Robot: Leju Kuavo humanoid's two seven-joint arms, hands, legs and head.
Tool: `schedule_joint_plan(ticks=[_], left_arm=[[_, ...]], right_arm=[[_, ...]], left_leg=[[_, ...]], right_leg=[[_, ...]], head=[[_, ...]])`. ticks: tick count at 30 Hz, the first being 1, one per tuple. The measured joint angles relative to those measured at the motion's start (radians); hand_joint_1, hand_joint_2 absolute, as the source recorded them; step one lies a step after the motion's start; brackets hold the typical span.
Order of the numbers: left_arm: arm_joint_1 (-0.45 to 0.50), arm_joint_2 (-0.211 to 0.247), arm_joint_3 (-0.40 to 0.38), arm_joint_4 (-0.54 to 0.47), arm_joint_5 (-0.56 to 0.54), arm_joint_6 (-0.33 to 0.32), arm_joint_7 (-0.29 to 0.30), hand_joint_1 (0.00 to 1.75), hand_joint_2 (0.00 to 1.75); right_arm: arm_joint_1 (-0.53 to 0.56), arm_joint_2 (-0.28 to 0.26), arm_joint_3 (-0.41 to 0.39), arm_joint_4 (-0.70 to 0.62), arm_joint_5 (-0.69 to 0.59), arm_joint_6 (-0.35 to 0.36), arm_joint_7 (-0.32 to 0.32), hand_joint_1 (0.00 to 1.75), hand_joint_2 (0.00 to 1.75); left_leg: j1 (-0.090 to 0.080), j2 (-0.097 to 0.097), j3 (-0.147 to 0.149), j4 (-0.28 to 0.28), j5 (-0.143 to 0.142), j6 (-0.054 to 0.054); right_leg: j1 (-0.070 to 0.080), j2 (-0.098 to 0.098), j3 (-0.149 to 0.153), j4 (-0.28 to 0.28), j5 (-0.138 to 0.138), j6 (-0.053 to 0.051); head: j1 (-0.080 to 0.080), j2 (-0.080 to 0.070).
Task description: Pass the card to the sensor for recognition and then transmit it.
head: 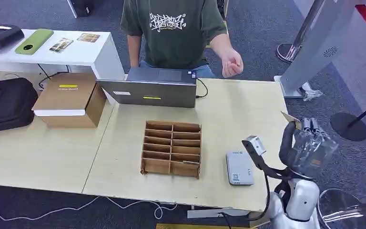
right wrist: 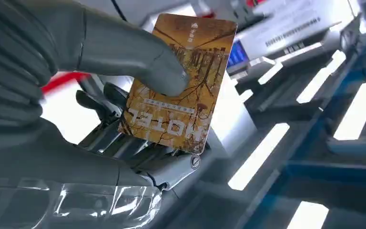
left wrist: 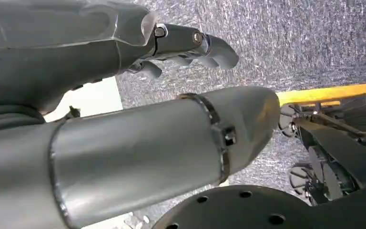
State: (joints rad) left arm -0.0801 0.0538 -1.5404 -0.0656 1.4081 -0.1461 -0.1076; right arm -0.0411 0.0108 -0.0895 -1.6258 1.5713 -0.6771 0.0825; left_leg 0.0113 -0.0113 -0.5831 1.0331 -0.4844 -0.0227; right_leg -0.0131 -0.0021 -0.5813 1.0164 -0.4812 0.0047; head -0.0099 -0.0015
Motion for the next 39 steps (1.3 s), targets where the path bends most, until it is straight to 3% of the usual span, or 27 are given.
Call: schedule_joint_plan(ticks=[3, 5, 7, 8, 10, 14, 19, 29, 39], left_arm=[[0.001, 0.004, 0.000, 0.000, -0.008, 0.000, 0.000, 0.00, 0.00], [0.000, 0.007, 0.000, 0.000, -0.016, -0.002, 0.000, 0.00, 0.00], [-0.001, 0.009, 0.000, 0.000, -0.024, -0.005, 0.002, 0.00, 0.00], [-0.003, 0.010, 0.000, 0.000, -0.027, -0.007, 0.002, 0.00, 0.00], [-0.006, 0.012, 0.000, 0.000, -0.038, -0.007, 0.002, 0.00, 0.00], [-0.014, 0.014, 0.000, -0.001, -0.061, -0.006, 0.006, 0.00, 0.00], [-0.016, 0.015, 0.000, -0.001, -0.089, -0.006, 0.019, 0.00, 0.00], [-0.021, 0.015, 0.000, -0.001, -0.142, -0.006, 0.024, 0.00, 0.00], [-0.024, 0.015, 0.000, -0.002, -0.124, -0.004, 0.034, 0.00, 0.00]], right_arm=[[-0.032, -0.061, -0.033, 0.001, 0.001, 0.000, -0.013, 1.75, 1.75], [-0.066, -0.113, -0.020, 0.019, 0.002, 0.000, 0.066, 1.75, 1.75], [-0.141, -0.178, 0.047, 0.068, 0.003, 0.000, 0.262, 1.75, 1.75], [-0.196, -0.222, 0.125, 0.111, 0.003, 0.000, 0.432, 1.75, 1.75], [-0.300, -0.275, 0.283, 0.181, 0.001, 0.001, 0.630, 1.75, 1.75], [-0.429, -0.298, 0.501, 0.310, 0.002, 0.001, 0.617, 1.75, 1.75], [-0.549, -0.290, 0.617, 0.456, 0.002, 0.001, 0.581, 1.75, 1.75], [-0.700, -0.209, 0.657, 0.716, 0.002, 0.000, 0.466, 1.75, 1.75], [-0.720, -0.138, 0.610, 0.799, 0.002, 0.000, 0.395, 1.75, 1.75]], left_leg=[[0.000, 0.001, 0.000, 0.000, 0.000, 0.000], [0.000, 0.003, -0.001, 0.000, 0.000, 0.000], [-0.001, 0.004, -0.002, 0.000, 0.000, 0.001], [0.000, 0.004, -0.002, 0.000, 0.001, 0.001], [0.000, 0.007, 0.000, 0.000, 0.002, 0.001], [0.001, 0.004, 0.000, 0.000, 0.005, 0.000], [0.002, 0.002, -0.002, 0.000, 0.006, -0.001], [0.001, 0.002, -0.002, 0.000, 0.006, -0.001], [0.001, 0.002, -0.003, 0.000, 0.006, -0.001]], right_leg=[[0.000, 0.001, 0.000, 0.000, 0.001, 0.001], [0.000, 0.003, 0.000, 0.000, 0.002, 0.001], [-0.001, 0.003, 0.000, 0.001, 0.003, 0.001], [-0.001, 0.003, -0.001, 0.001, 0.004, 0.000], [0.000, 0.007, -0.002, 0.000, 0.005, 0.000], [0.000, 0.004, -0.003, 0.001, 0.006, -0.001], [0.001, 0.003, -0.003, 0.002, 0.006, -0.001], [0.001, 0.002, -0.003, 0.002, 0.006, -0.001], [0.001, 0.002, -0.004, 0.002, 0.006, -0.001]], head=[[0.000, 0.000], [-0.001, 0.000], [0.000, 0.000], [0.000, 0.000], [0.000, 0.000], [0.000, 0.000], [0.000, 0.000], [0.000, 0.000], [0.000, 0.000]])
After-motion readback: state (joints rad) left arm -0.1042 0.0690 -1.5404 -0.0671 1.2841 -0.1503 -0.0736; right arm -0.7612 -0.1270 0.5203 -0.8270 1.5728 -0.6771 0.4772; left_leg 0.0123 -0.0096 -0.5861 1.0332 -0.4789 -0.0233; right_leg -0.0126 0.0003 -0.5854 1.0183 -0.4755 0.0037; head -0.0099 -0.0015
